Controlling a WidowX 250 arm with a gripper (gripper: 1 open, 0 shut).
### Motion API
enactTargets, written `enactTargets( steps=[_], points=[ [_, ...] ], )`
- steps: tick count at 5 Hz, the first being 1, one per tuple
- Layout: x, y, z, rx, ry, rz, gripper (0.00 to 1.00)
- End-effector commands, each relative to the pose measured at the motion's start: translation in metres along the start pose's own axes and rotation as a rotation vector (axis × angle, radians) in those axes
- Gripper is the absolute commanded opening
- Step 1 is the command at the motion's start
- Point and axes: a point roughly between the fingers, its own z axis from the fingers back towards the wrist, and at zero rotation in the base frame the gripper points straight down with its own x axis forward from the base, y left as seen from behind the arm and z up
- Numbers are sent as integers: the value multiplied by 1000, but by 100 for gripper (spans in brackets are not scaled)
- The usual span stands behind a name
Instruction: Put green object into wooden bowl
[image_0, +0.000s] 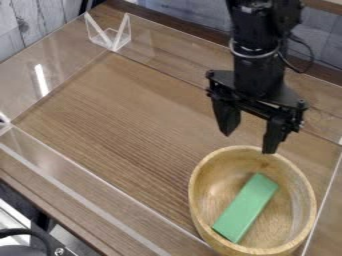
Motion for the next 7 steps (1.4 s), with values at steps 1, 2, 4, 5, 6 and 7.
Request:
enactTargets(
  steps=[1,2,4,5,6,7],
  points=[
    [17,-9,23,-9,-84,-40,100],
    [20,-2,20,-19,-78,-127,100],
    [20,14,12,-18,-78,-153,100],
    [16,19,9,-6,-91,-97,100],
    [19,22,4,-3,-64,-119,100],
    [15,22,14,6,-45,-110,100]
  ],
)
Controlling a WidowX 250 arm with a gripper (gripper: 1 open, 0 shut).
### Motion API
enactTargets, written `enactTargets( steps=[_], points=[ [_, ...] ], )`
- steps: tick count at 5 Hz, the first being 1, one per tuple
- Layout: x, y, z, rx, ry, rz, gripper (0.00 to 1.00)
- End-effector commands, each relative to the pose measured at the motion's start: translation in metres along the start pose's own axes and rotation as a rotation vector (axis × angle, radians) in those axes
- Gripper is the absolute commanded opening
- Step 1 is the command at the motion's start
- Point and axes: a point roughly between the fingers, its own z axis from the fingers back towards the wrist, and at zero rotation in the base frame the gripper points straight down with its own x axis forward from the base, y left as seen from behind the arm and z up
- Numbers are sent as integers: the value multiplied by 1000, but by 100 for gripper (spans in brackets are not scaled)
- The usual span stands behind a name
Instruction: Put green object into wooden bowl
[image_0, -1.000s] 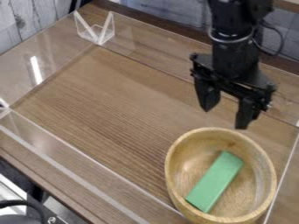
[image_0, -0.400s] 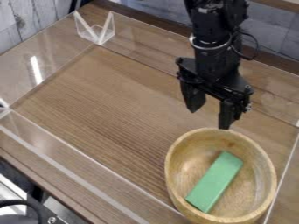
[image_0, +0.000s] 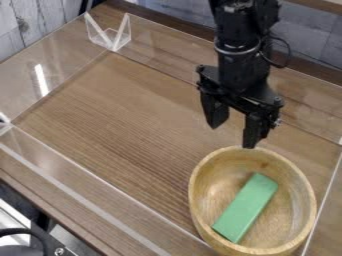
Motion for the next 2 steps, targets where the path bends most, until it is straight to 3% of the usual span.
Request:
enactTargets(
  steps=[1,2],
  points=[
    [8,2,35,24,-73,15,100],
    [12,26,55,73,-106,53,100]
  ],
)
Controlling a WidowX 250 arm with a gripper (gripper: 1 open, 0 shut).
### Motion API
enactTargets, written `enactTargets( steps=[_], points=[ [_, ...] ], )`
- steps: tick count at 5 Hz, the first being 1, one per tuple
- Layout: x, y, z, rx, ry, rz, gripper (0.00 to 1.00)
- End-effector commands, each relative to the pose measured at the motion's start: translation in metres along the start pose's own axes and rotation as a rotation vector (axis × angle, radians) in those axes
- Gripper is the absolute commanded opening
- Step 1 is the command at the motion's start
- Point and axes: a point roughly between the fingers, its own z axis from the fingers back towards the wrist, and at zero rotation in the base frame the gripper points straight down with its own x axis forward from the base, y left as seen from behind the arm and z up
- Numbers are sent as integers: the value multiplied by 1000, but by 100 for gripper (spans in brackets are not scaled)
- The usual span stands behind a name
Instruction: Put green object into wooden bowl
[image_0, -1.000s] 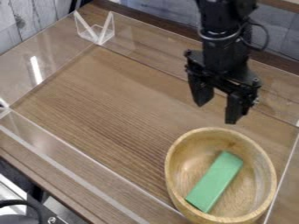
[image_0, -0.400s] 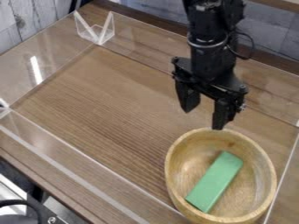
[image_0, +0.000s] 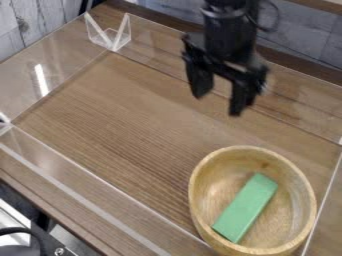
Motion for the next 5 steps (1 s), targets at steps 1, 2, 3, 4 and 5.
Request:
enactTargets(
  steps=[1,2,3,4,5],
  points=[
    [16,30,29,44,-96,17,100],
    [25,45,30,54,-108,8,100],
    [28,44,19,61,-112,22,100],
    [31,44,9,67,-115,35,100],
    [32,49,-1,59,-115,-28,100]
  ],
)
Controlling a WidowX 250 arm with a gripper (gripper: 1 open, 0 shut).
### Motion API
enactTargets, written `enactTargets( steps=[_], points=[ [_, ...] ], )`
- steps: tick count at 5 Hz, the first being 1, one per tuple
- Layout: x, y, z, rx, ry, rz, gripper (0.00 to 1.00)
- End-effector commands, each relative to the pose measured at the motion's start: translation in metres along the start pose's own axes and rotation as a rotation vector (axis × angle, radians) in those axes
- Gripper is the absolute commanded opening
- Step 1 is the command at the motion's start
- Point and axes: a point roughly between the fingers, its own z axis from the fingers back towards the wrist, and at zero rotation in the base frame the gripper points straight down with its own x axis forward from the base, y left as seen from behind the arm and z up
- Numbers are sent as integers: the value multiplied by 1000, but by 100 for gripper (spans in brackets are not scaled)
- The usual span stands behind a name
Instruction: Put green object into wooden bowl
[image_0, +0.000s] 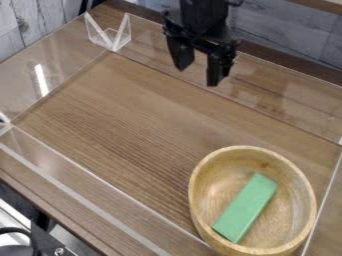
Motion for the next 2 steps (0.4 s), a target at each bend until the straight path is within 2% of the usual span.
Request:
enactTargets(
  steps=[1,2],
  points=[
    [4,8,3,1,-40,-63,100],
    [0,14,1,7,-44,-49,100]
  ],
)
